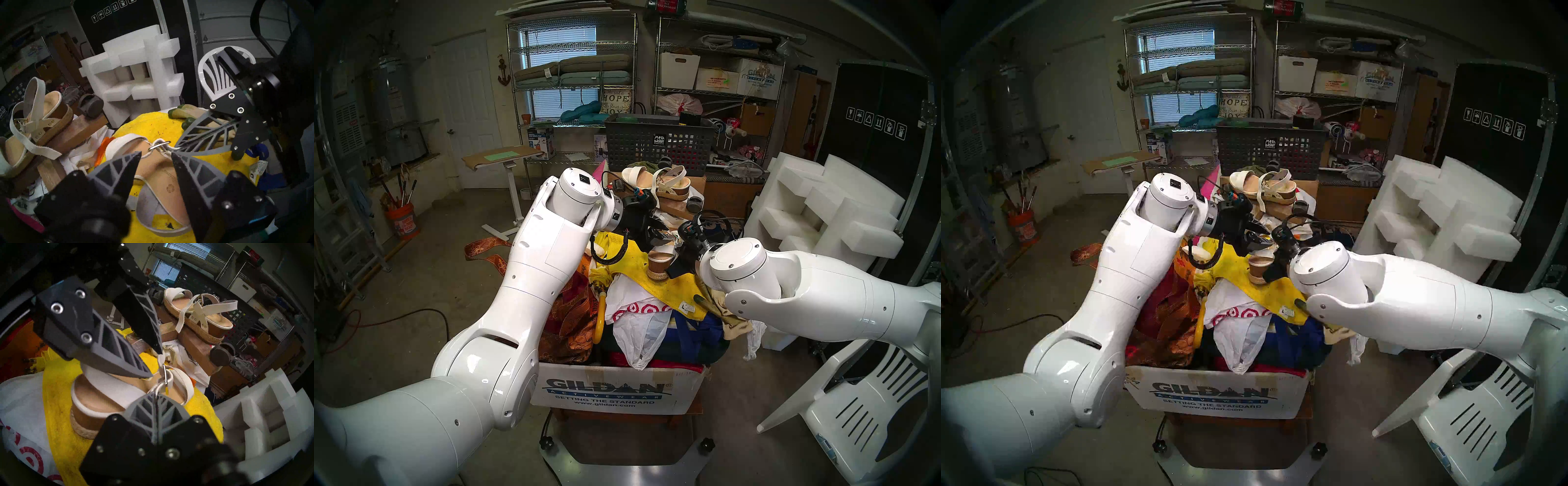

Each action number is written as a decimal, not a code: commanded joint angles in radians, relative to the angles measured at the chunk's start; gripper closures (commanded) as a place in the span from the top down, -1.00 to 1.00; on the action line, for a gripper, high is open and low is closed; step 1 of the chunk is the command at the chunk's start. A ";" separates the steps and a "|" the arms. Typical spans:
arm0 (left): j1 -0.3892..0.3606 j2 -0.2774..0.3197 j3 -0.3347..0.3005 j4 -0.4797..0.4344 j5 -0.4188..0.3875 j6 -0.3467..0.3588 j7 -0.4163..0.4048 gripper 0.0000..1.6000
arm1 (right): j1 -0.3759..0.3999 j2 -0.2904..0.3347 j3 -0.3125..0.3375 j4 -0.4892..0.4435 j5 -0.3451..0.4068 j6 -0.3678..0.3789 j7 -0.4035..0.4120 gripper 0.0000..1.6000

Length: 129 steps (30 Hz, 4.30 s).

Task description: Unbuckle a shoe

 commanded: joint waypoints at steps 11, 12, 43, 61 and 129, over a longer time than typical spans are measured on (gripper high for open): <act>-0.026 -0.019 0.035 0.009 0.000 -0.068 0.010 0.23 | 0.012 -0.001 0.013 -0.018 0.003 -0.007 -0.003 -1.00; -0.026 -0.019 0.035 0.009 0.000 -0.068 0.010 0.23 | 0.012 -0.001 0.013 -0.018 0.003 -0.007 -0.003 -1.00; -0.091 0.028 0.042 0.052 0.016 -0.150 -0.042 0.31 | 0.014 0.001 0.023 -0.005 -0.002 -0.015 -0.020 -1.00; -0.077 0.000 0.044 0.040 0.022 -0.177 -0.006 0.25 | 0.010 0.013 0.021 -0.021 -0.002 -0.022 -0.013 -1.00; -0.034 0.025 0.056 -0.031 0.029 -0.163 -0.060 -1.00 | -0.003 -0.017 0.043 0.003 0.041 -0.008 -0.165 -1.00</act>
